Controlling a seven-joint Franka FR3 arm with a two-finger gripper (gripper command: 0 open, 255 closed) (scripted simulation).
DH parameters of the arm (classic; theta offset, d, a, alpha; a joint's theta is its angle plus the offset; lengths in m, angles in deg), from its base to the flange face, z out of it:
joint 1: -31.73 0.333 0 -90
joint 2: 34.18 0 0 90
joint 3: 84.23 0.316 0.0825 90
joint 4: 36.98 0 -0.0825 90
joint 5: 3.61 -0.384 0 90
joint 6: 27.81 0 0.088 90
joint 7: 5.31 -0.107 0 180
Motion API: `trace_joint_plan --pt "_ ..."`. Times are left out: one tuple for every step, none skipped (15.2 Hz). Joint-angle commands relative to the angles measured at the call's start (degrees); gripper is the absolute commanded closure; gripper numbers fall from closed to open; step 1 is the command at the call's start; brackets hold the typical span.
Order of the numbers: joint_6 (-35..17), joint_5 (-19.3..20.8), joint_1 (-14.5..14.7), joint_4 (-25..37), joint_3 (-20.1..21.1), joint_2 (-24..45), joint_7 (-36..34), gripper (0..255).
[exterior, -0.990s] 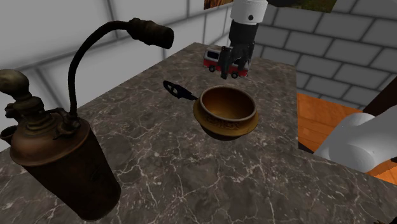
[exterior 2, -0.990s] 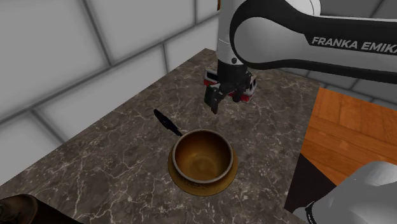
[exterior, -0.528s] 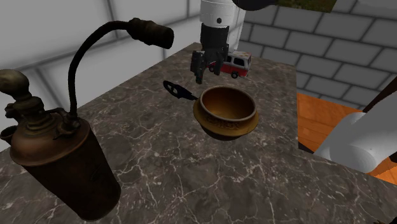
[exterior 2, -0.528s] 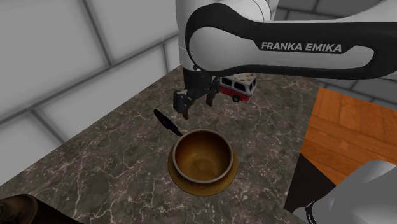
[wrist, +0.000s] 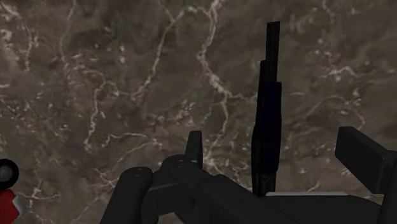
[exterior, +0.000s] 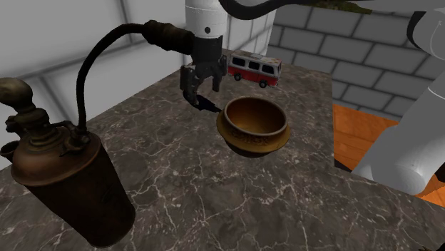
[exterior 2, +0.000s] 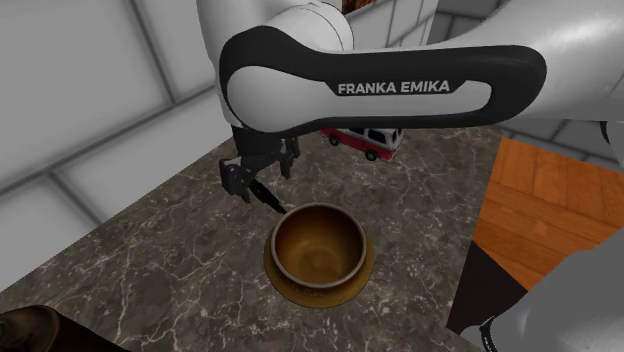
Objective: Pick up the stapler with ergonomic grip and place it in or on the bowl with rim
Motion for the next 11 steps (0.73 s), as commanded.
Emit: trace_joint_plan --pt "-1.2 0.2 0.2 -0.8 0.1 0.4 -0.2 0" --pt "-2.0 0.2 0.2 -1.7 0.1 0.3 -0.2 0" --pt "-2.8 0.1 0.1 -2.5 0.1 0.3 -0.2 0" --pt "-3.6 0.1 0.1 -3.3 0.1 0.3 -0.2 0" --pt "-4.4 0.1 0.1 -4.1 0.1 0.2 -0.2 0" --pt "-4.8 0.1 0.1 -4.6 0.1 0.2 -0.2 0" --pt "-4.8 0.1 0.1 -4.6 0.1 0.2 -0.2 0" --pt "-4.8 0.1 0.1 -4.6 0.1 0.2 -0.2 0" --pt "-4.8 0.1 0.1 -4.6 0.1 0.2 -0.2 0" --pt "-4.8 0.1 0.1 -4.6 0.1 0.2 -0.2 0" --pt "-4.8 0.1 0.1 -4.6 0.1 0.2 -0.2 0"
